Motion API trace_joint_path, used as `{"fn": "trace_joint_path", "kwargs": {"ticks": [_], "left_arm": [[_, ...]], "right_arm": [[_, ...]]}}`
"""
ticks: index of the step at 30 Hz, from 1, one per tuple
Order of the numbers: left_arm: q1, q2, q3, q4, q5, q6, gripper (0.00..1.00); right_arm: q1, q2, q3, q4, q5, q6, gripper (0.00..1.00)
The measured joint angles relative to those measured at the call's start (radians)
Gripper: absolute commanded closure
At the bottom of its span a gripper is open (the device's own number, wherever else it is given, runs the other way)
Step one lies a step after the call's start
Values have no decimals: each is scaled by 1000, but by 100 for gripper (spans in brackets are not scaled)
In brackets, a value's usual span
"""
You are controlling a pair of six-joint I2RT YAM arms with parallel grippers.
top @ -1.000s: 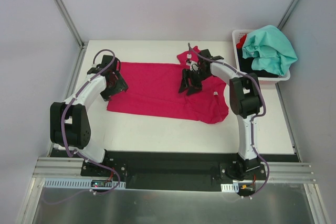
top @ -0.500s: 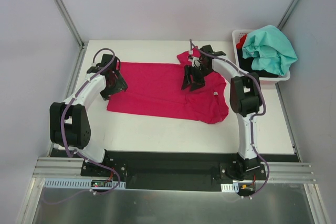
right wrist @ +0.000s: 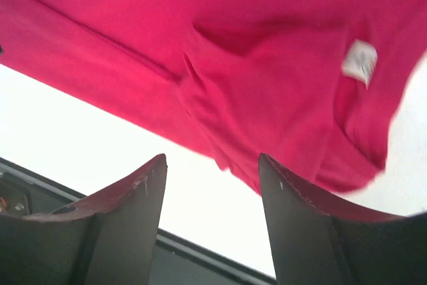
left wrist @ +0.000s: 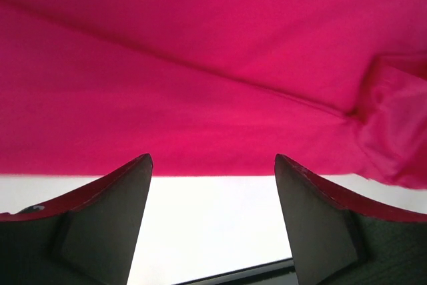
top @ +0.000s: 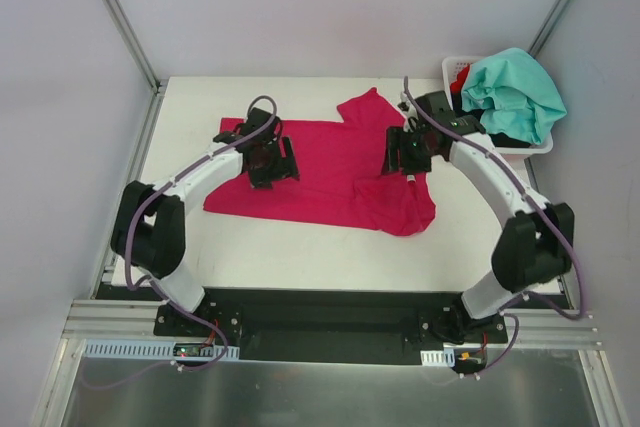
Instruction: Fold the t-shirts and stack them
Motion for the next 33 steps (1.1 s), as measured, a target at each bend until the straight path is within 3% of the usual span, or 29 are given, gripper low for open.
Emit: {"fn": "trace_joint_path", "kwargs": {"ticks": [7,15,23,33], "left_arm": [[-38,135,-14,319,338,-33,28],[-85,313,63,554,562,-83,29],[-130,417,208,722,693,-114,29],[-134,473,195,819,726,-197,28]], "right_arm": [[-2,-259,-333,46,117,86,43],[-2,-316,-404,48,169,111,43],[-2,-367,-415,44,184,112,43],[-2,-409,-415,22,200,111,42]]}}
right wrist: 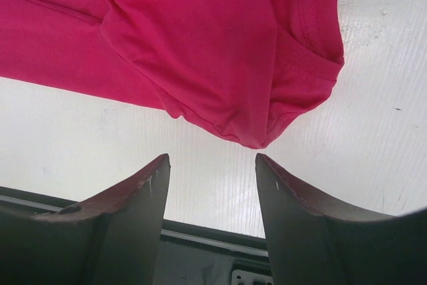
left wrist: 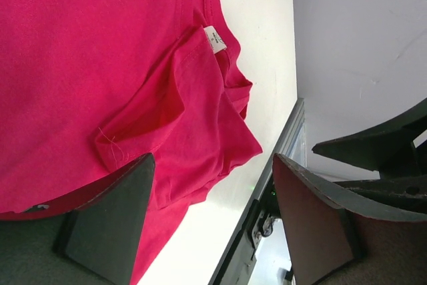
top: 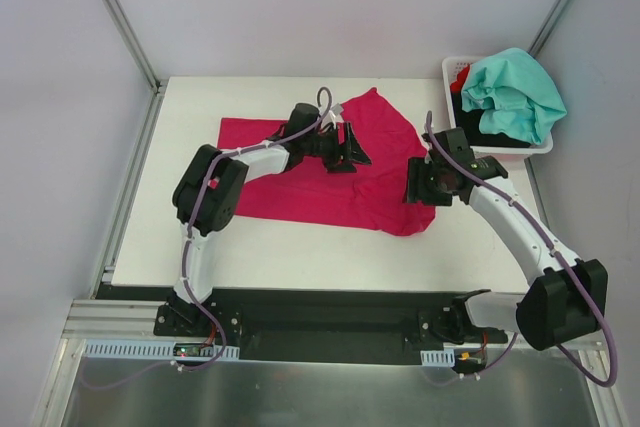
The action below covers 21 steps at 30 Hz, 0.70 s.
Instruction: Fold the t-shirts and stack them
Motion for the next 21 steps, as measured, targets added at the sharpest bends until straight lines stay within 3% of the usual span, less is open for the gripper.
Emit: {"fn": "trace_joint_path", "kwargs": {"ticks": [21], "left_arm": [[-85,46,-91,159,28,-156,29]], "right_arm": [[-31,2,0,-3,-1,-2,43]]}}
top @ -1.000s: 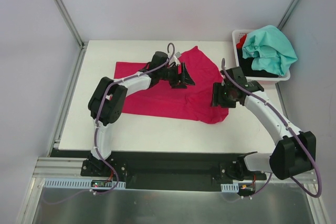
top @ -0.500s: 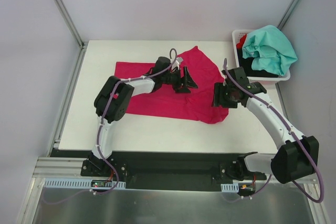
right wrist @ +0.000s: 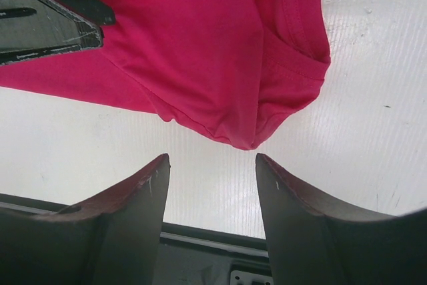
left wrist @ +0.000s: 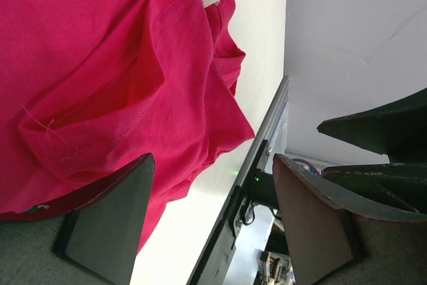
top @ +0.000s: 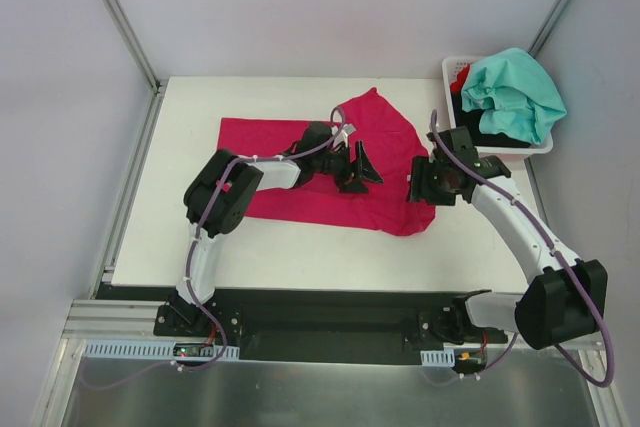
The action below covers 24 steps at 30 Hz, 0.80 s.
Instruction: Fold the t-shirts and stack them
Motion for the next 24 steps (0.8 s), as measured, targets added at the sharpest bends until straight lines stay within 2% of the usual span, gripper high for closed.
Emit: {"fn": "trace_joint_path", "kwargs": {"ticks": [10,19,24], "left_arm": [[0,100,26,49,1,-24,29],[16,212,185,63,28,-41,29],[57,228,235,13,31,-10,29]], "right_arm": [[-22,0,0,-2,-5,-10,43],[-32,-1,16,-23,-38,-17,43],[-32,0,22,-25,-55,-24,43]]}}
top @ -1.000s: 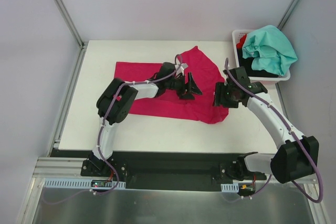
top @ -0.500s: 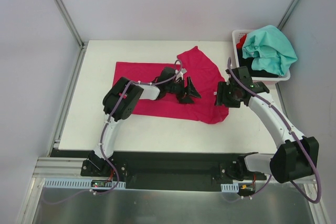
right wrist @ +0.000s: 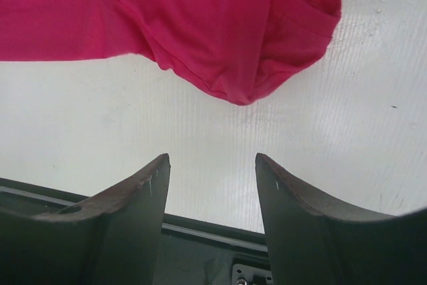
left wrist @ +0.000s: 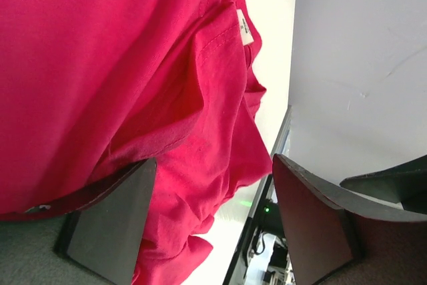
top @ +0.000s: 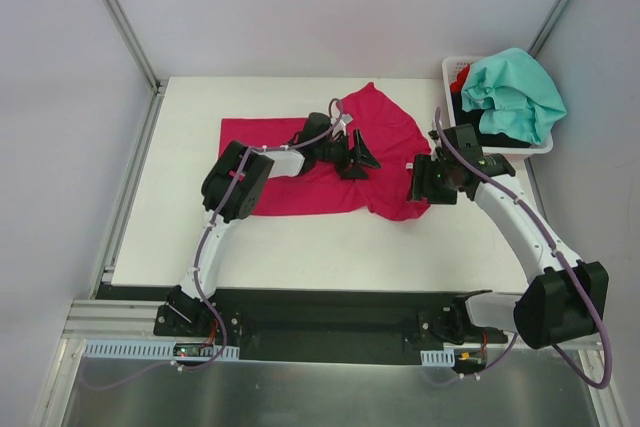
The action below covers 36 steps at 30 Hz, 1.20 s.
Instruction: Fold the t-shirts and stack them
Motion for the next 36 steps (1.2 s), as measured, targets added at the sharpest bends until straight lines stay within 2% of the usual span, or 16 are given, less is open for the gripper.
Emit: {"fn": "trace_joint_path", "kwargs": {"ticks": [6,14,20,25,27,28,30,33,36], "left_arm": [[55,-16,-12,-33,8,45,29],[67,-61,-81,-31,8,68,28],[66,-64,-97,20,33,49,21],[53,-63,-102,187,121,-62,16],[46,-63,-98,270,153,-117,12],[40,-63,-97,305,168,-140,1],[36,-63,-95,352,188,-168,1],[35,-75,-107,357,204,-180,1],[50,-144,-172,266,197,-127,1]], "right_arm": [[0,16,0,18,-31,3,43],[9,77,0,48,-70,9,43],[26,80,0,52,-84,6,43],[38,86,0,55,-93,4,43],[44,93,0,58,-100,5,43],[47,98,0,61,-103,5,43],[54,105,-3,75,-111,8,43],[63,108,-23,119,-140,16,42],[70,109,-70,202,-205,33,43]]}}
